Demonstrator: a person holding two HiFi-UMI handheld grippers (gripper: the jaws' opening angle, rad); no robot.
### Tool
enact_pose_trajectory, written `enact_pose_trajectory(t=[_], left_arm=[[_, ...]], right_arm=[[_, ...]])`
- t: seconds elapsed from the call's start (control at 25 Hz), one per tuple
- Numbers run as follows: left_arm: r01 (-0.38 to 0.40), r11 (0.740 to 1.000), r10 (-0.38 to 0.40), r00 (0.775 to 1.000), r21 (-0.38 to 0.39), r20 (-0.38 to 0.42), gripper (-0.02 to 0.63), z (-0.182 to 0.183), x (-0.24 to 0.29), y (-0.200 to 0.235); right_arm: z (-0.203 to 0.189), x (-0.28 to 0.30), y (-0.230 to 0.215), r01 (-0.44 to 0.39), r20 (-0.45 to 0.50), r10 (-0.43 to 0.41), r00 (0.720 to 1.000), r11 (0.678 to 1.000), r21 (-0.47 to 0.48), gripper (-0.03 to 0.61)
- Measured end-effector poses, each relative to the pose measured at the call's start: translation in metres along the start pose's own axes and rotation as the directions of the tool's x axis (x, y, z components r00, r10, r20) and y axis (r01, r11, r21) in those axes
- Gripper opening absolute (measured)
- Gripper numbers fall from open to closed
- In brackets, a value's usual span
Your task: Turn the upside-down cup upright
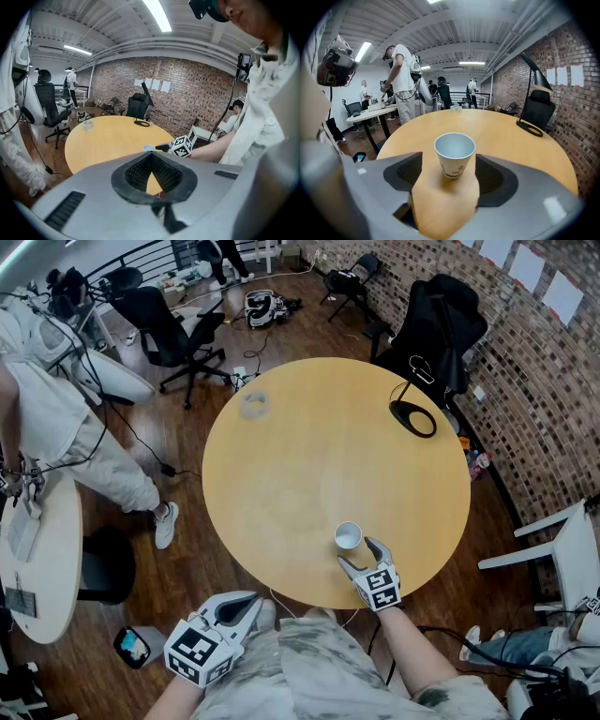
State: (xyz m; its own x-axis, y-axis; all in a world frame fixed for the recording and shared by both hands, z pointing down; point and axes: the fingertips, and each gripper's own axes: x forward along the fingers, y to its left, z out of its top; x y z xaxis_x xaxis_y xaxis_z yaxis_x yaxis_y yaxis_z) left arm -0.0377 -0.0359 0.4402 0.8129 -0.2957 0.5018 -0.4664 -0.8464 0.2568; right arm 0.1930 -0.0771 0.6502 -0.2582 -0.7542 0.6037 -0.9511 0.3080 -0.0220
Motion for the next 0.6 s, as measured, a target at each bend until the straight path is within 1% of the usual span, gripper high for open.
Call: enact_pose_trajectory(t=[0.12,0.28,0.36,0.44,0.48,0.6], left_arm=[[-0.021,1.000,0.021,1.000,0.010,-0.016,0.006,0.000,0.007,0.002],[-0.051,0.999,0.051,0.999,-0.005,-0.012,0.006,0.003,0.008,0.004],[-0.058,0.998,0.058,0.998,-0.007,-0.009,0.006,0.005,0.009,0.000],[-0.066,0.998,0.066,0.998,-0.007,-0.007,0.006,0.007,0.011,-0.002],[-0.070,0.998,0.070,0.998,-0.005,-0.006,0.006,0.009,0.013,-0.002],[-0.078,0.997,0.078,0.997,0.001,-0.008,0.006,0.011,0.017,0.001]], right_arm=[[0.000,0.016,-0.009,-0.004,-0.007,0.004,1.000,1.000,-0.017,0.376],[-0.009,0.038,-0.012,-0.025,-0.025,0.024,0.999,0.999,-0.028,0.380],[-0.009,0.043,-0.012,-0.044,-0.024,0.043,0.999,0.998,-0.042,0.371],[-0.008,0.044,-0.014,-0.057,-0.020,0.056,0.998,0.997,-0.049,0.322],[-0.008,0.044,-0.015,-0.062,-0.019,0.062,0.998,0.997,-0.051,0.309],[-0.005,0.040,-0.018,-0.079,-0.025,0.077,0.997,0.994,-0.072,0.307]])
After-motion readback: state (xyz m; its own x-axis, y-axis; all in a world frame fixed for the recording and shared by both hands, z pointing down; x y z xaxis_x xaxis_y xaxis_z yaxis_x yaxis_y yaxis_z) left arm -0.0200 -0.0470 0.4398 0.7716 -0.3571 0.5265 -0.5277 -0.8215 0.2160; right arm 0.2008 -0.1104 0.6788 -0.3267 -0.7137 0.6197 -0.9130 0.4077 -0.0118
